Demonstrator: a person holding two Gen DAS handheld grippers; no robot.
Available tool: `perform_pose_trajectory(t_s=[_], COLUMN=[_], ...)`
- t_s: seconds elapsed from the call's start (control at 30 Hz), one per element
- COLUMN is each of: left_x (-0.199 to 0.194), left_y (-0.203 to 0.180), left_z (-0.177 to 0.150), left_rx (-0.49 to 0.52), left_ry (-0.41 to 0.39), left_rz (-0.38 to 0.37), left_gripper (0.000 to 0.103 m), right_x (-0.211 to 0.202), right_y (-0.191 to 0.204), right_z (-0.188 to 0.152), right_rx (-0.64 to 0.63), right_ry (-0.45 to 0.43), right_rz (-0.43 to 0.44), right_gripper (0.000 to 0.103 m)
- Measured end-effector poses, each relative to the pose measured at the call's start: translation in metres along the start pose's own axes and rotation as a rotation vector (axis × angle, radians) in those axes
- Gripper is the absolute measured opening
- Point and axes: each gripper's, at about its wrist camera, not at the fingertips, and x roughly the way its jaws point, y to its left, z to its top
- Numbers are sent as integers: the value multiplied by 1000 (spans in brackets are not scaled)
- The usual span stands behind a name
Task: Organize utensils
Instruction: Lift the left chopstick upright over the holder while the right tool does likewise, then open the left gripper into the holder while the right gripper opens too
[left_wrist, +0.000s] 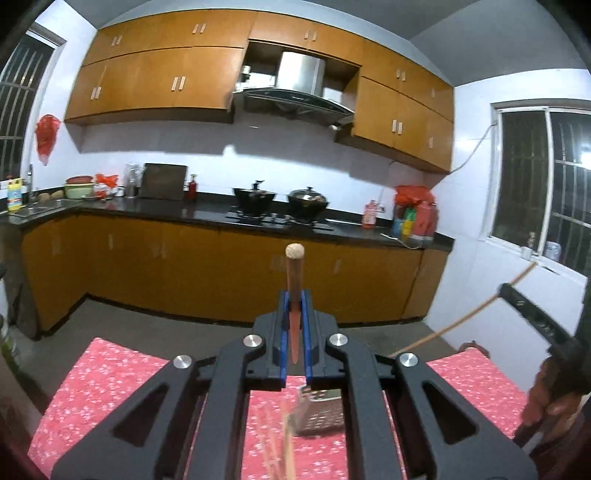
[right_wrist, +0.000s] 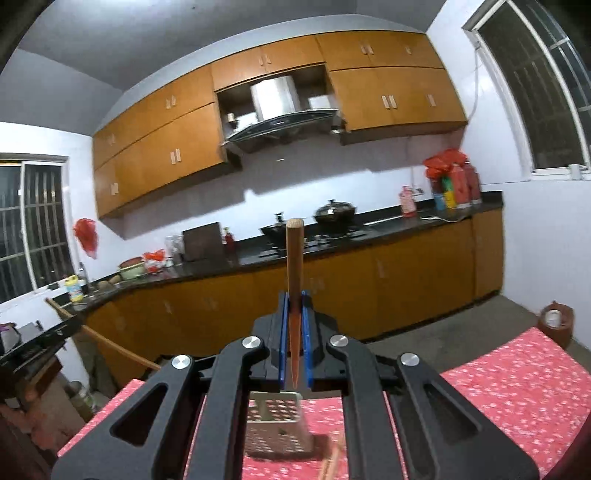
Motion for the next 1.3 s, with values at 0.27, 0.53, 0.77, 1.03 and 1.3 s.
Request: perform_pose_trajectory(t_s=[0.27,0.53,0.77,1.03,1.3], left_x=[31,72,81,51,27], left_y=[-13,-19,-10,5,27], left_z=[-18,-49,-61,-61,-104], left_rx=[-28,-21,-53,-85,-53], left_ry=[67,118,170,138,210], left_rz=[-61,-55,-34,-26,79], left_gripper=[8,8,24,27,33], right_x=[30,54,50,19,10], right_y=[16,15,10,2,-37], right_z=[-30,-53,-57,-52,-103], right_rx=[-51,-41,-11,9,40], right_ry=[86,191,211,166,318], right_rz=[17,13,23,7,-137], right_gripper=[8,8,23,30,30])
